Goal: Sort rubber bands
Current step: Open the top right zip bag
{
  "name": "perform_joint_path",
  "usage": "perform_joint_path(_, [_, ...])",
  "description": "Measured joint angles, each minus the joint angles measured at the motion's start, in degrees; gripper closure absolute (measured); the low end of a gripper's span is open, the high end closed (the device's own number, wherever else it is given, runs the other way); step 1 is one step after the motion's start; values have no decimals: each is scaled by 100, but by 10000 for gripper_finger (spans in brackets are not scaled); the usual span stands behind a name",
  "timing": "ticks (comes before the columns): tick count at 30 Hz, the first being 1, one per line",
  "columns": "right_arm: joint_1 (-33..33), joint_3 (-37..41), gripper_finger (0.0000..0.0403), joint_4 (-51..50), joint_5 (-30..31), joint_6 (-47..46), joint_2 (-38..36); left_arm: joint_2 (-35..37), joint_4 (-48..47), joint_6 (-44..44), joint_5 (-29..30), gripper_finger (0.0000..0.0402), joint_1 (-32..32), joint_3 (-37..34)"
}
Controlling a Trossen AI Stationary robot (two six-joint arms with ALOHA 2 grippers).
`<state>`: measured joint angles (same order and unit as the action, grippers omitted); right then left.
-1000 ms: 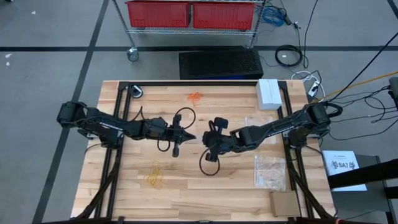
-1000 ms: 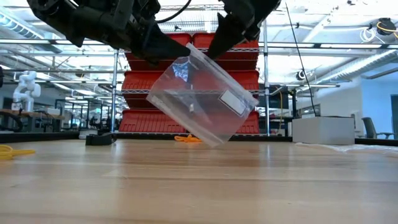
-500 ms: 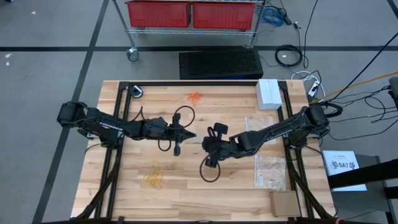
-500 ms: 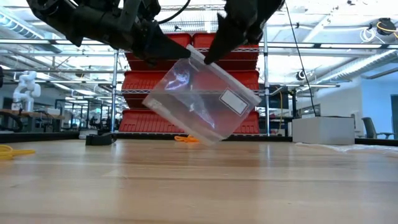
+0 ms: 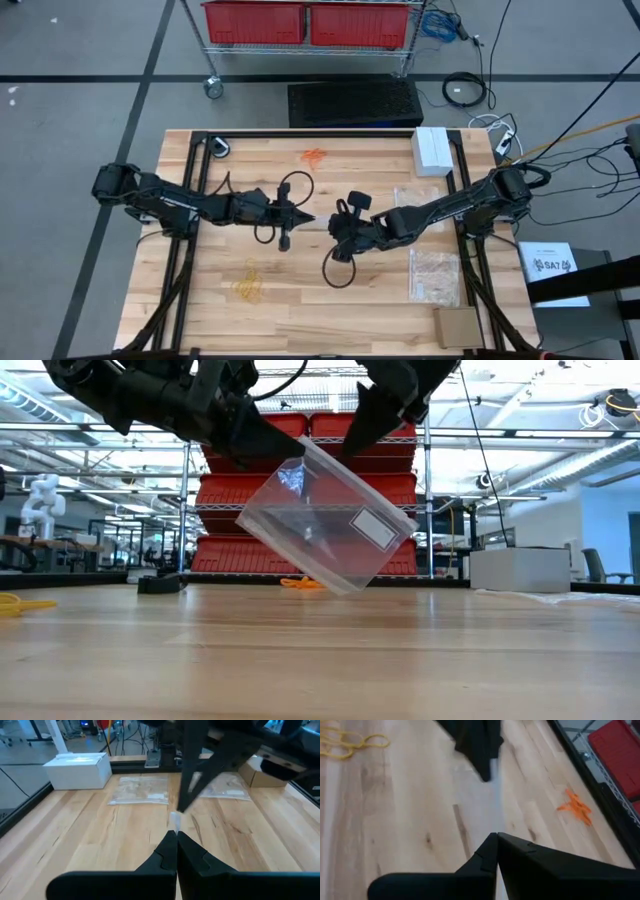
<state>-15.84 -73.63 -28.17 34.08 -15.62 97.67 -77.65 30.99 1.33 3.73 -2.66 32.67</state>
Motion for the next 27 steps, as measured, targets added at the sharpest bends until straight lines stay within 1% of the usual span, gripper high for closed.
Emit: perform_joint_path(27, [116,2,403,-5,183,169,28,0,-11,45,0,402,0,0])
